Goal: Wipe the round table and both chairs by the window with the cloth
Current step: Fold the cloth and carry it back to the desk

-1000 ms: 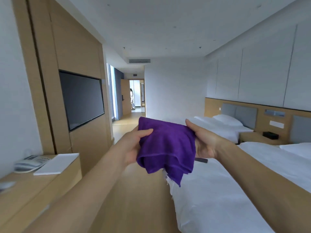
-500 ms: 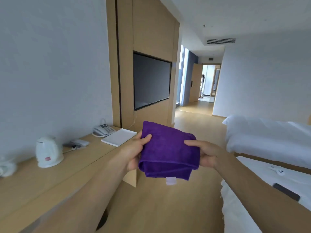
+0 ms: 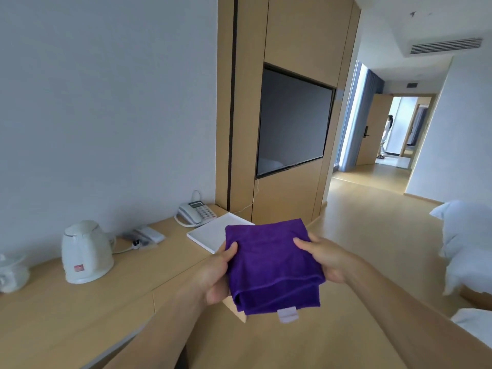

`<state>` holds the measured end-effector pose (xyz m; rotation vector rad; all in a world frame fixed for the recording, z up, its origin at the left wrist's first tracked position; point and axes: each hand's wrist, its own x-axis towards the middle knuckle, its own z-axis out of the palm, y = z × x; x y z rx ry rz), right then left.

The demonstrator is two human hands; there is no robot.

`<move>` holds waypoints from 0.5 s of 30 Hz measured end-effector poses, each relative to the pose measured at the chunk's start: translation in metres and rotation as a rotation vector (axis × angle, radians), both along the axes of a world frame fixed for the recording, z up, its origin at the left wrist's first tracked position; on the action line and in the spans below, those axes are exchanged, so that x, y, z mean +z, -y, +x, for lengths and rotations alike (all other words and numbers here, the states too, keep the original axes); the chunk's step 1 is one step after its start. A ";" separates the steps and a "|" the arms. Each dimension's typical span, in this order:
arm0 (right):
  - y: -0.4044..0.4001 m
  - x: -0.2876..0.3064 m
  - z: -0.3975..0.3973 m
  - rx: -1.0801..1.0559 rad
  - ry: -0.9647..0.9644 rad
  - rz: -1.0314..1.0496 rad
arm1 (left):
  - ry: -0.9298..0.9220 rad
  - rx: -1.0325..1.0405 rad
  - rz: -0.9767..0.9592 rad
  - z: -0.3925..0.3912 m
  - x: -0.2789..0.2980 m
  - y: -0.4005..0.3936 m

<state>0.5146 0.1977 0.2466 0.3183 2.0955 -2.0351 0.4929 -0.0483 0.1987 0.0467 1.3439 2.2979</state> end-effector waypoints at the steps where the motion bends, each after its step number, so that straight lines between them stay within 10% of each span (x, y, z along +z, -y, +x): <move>1: -0.005 0.001 -0.025 0.003 -0.007 0.013 | 0.010 0.012 0.009 -0.021 -0.001 -0.005; 15: -0.031 -0.043 -0.360 0.316 -0.044 0.000 | 0.084 0.378 0.009 -0.264 -0.041 -0.045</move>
